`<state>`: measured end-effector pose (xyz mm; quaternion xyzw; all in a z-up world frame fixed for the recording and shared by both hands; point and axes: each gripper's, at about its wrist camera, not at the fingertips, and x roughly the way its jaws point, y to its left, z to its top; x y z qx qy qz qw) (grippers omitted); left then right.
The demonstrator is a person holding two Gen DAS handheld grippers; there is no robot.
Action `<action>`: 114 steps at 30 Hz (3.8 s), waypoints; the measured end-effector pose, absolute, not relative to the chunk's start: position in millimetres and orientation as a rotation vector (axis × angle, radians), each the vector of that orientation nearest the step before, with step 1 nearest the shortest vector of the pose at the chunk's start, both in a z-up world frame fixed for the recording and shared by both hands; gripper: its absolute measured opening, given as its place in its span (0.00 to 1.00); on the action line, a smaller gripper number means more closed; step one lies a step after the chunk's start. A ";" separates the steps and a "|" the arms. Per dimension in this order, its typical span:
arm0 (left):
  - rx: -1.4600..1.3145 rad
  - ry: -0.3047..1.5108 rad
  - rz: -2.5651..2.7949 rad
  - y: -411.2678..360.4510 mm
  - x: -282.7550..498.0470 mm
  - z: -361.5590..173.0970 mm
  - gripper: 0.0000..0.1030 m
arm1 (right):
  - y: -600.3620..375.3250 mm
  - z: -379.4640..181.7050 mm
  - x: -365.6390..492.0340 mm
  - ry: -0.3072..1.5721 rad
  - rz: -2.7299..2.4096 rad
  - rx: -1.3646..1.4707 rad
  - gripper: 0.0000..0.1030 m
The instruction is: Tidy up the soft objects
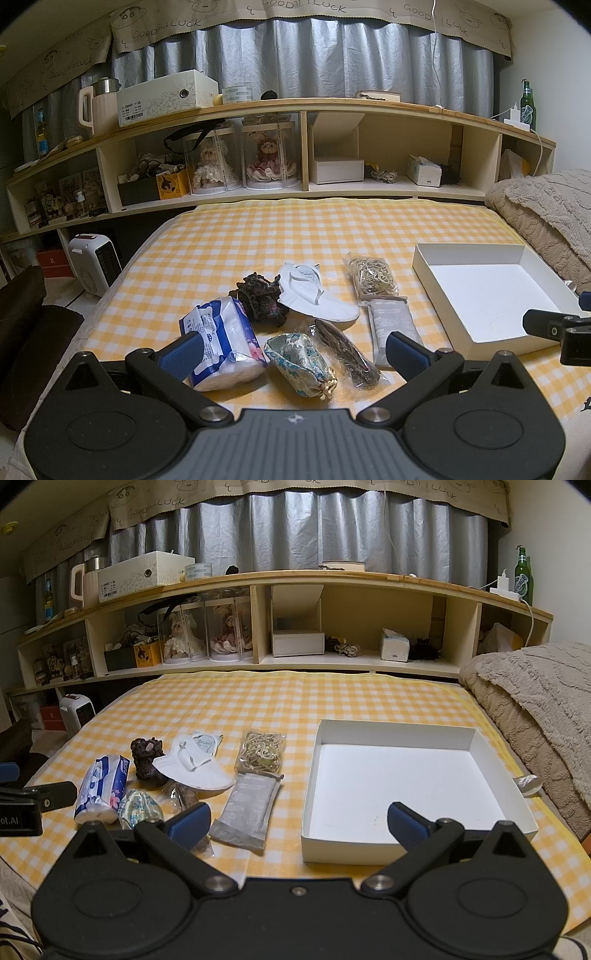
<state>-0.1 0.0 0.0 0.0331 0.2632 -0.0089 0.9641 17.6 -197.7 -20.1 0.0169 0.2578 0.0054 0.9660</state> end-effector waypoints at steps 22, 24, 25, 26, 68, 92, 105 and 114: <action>0.067 0.532 -0.018 0.0 -0.1 0.0 1.00 | -197.0 -21.3 18.3 0.523 0.011 0.034 1.00; 0.067 0.532 -0.018 0.0 0.0 0.0 1.00 | -196.9 -21.3 18.3 0.523 0.012 0.034 1.00; 0.067 0.533 -0.018 0.0 0.0 0.0 1.00 | -196.8 -21.4 18.4 0.523 0.011 0.034 1.00; 0.067 0.532 -0.018 0.0 -0.1 0.1 1.00 | -196.7 -21.4 18.4 0.523 0.011 0.034 1.00; 0.035 0.545 0.084 0.1 73.4 3.6 1.00 | -198.8 -17.6 89.0 0.505 0.093 0.063 1.00; -0.313 1.008 0.050 32.4 148.1 -82.3 1.00 | -172.8 -77.0 218.9 0.837 0.094 0.354 0.84; -0.455 1.087 0.021 36.3 169.8 -110.2 0.60 | -142.9 -122.4 239.3 0.963 0.062 0.297 0.60; -0.424 1.093 -0.013 34.5 176.5 -112.5 0.44 | -132.9 -132.8 232.0 0.980 -0.035 0.248 0.62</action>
